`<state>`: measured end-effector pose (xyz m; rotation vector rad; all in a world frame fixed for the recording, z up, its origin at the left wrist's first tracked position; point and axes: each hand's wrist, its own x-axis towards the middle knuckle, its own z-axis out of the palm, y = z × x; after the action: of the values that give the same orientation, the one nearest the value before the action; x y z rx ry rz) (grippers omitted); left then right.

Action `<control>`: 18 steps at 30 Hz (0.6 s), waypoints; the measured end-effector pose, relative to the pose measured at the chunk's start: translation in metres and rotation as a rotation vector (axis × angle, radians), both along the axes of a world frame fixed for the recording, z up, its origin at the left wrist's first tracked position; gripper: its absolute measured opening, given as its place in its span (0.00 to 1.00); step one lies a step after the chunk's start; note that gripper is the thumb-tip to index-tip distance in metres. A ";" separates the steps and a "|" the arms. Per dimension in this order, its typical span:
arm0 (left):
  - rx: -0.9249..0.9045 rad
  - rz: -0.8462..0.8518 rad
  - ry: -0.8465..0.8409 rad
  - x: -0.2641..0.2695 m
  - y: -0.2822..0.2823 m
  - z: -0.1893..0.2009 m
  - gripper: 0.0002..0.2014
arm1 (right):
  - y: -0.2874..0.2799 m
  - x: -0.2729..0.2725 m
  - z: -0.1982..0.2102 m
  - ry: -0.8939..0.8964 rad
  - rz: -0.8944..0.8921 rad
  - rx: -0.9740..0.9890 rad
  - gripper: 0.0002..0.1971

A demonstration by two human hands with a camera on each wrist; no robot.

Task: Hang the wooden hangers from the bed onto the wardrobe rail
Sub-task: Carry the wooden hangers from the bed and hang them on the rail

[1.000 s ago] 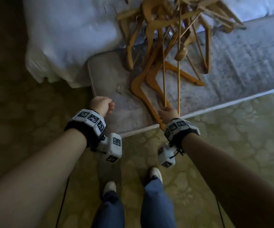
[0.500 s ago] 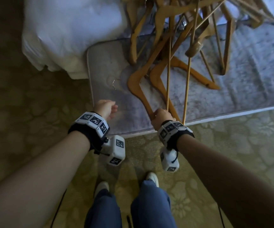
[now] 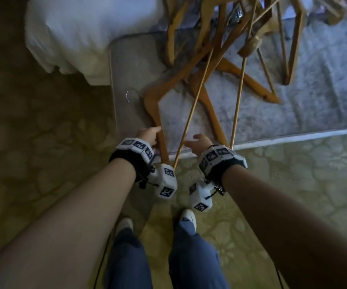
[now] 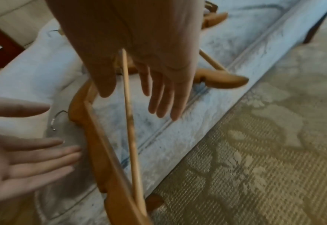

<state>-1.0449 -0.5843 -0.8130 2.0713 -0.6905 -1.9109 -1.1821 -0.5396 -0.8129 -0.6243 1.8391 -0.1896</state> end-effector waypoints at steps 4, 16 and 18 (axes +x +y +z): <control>0.046 0.009 0.040 0.002 0.003 -0.020 0.11 | -0.004 0.013 -0.015 -0.130 -0.053 -0.048 0.29; 0.043 0.336 0.334 0.040 0.000 0.109 0.07 | -0.036 0.035 0.141 -0.280 0.287 -0.311 0.12; -0.038 0.499 0.364 0.060 -0.003 0.152 0.05 | -0.046 0.053 0.184 -0.265 0.446 -0.360 0.11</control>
<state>-0.9851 -0.5870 -0.6613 1.6047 -0.1097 -1.8723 -1.1294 -0.5853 -0.6288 -1.1838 1.3803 -0.2923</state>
